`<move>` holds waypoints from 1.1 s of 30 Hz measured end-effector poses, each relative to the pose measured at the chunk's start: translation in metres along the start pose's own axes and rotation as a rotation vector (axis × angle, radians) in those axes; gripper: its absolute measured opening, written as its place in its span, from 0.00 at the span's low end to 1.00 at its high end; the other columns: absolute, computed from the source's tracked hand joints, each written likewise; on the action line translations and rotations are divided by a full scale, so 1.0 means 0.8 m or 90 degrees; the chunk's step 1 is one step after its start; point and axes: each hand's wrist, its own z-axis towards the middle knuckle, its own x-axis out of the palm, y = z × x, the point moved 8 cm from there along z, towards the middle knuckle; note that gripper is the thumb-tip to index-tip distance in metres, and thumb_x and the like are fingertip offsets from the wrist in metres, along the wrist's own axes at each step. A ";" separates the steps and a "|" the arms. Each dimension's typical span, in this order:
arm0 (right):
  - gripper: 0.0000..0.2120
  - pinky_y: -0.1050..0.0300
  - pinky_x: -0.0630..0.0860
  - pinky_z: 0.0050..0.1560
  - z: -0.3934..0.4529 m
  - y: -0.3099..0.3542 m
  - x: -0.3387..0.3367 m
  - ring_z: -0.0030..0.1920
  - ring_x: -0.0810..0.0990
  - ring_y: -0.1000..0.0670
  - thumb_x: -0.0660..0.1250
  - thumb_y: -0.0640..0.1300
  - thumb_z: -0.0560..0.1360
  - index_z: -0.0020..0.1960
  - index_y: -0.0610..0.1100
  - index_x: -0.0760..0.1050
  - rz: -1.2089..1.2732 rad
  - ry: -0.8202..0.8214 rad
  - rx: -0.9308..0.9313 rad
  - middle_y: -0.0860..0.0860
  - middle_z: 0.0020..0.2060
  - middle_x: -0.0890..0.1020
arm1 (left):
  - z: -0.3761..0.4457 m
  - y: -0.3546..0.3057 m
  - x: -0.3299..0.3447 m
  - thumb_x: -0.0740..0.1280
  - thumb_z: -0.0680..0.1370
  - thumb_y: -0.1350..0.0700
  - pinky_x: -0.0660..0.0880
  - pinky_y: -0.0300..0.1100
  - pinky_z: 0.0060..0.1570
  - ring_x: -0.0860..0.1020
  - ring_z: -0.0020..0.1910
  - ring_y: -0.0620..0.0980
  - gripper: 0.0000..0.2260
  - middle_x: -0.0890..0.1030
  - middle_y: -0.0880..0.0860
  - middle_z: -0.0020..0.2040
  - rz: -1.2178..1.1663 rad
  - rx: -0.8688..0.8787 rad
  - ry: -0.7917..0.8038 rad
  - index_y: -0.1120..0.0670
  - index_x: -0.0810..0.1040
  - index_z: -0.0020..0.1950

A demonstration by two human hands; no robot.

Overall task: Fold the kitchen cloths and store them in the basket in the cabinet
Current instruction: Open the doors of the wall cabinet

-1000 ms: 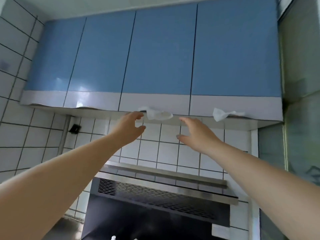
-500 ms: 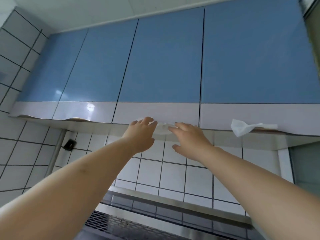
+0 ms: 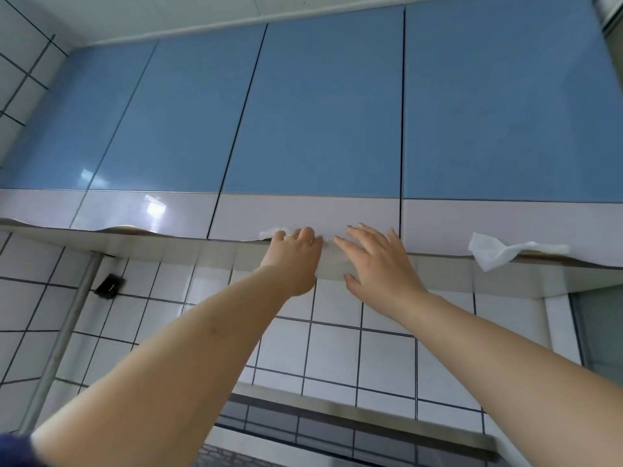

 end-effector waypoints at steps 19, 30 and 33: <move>0.31 0.78 0.64 0.59 -0.013 0.059 -0.150 0.60 0.63 0.69 0.69 0.41 0.73 0.72 0.48 0.60 0.778 -0.384 0.184 0.51 0.67 0.65 | -0.067 0.109 -0.112 0.64 0.74 0.38 0.66 0.43 0.40 0.73 0.40 0.51 0.19 0.73 0.49 0.45 -0.190 -0.202 -0.174 0.53 0.70 0.50; 0.31 0.61 0.63 0.70 0.046 0.214 -0.164 0.70 0.64 0.57 0.68 0.40 0.74 0.73 0.46 0.59 0.867 -0.362 0.019 0.53 0.68 0.68 | -0.140 0.219 -0.120 0.60 0.72 0.50 0.75 0.52 0.52 0.76 0.50 0.56 0.12 0.77 0.54 0.49 -0.422 -0.286 -0.236 0.57 0.72 0.49; 0.25 0.53 0.69 0.67 0.072 0.266 -0.136 0.66 0.69 0.53 0.67 0.42 0.74 0.69 0.44 0.66 0.829 -0.277 0.012 0.50 0.65 0.70 | -0.164 0.249 -0.112 0.65 0.74 0.58 0.75 0.55 0.56 0.77 0.54 0.56 0.08 0.78 0.58 0.55 -0.576 -0.308 -0.285 0.53 0.72 0.52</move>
